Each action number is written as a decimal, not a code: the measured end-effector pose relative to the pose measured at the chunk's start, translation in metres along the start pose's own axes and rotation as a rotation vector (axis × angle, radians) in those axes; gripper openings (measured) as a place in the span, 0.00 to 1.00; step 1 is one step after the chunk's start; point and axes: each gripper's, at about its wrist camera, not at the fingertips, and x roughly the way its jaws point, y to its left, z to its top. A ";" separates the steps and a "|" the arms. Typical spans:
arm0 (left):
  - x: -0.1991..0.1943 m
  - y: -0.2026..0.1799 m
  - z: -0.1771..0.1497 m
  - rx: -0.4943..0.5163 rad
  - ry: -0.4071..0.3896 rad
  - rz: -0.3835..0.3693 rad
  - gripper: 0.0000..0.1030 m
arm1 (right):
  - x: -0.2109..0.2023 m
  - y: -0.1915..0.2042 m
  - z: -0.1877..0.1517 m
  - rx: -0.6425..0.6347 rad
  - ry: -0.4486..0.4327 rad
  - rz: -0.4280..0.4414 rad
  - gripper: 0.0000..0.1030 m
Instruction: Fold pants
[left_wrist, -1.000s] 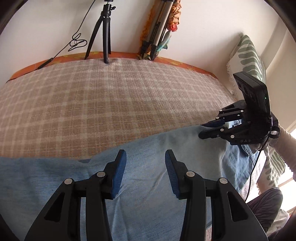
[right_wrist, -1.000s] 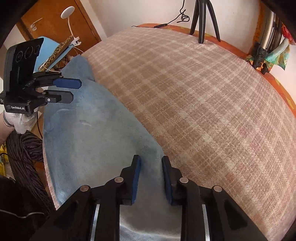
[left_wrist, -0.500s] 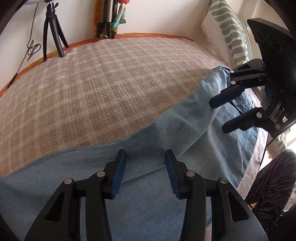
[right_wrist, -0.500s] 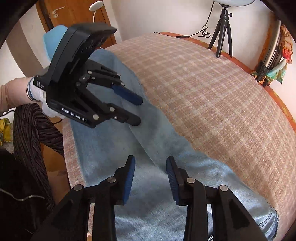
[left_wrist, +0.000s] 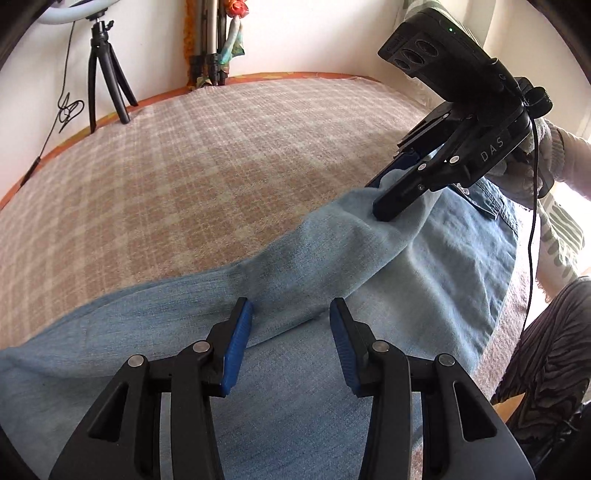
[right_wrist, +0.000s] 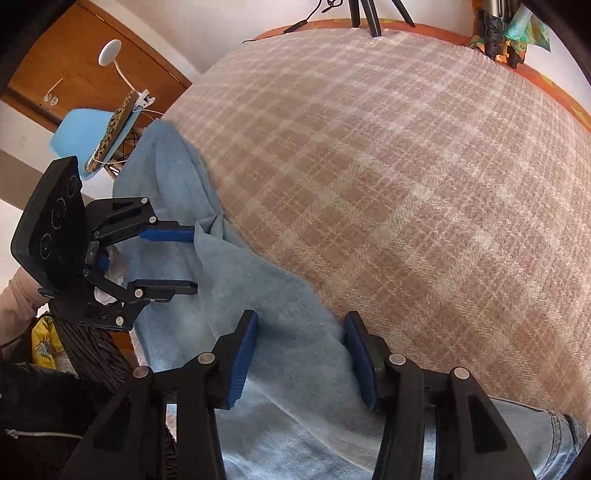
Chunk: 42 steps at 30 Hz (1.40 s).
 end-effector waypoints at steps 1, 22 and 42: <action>-0.006 0.003 -0.001 -0.012 -0.008 0.008 0.41 | 0.000 0.000 -0.001 0.007 -0.011 -0.004 0.26; -0.024 0.054 -0.012 -0.202 -0.023 0.096 0.41 | -0.085 -0.020 -0.006 0.022 -0.400 -0.502 0.41; -0.003 -0.020 0.003 -0.129 0.007 0.032 0.41 | -0.120 -0.149 -0.188 0.428 -0.524 -0.321 0.68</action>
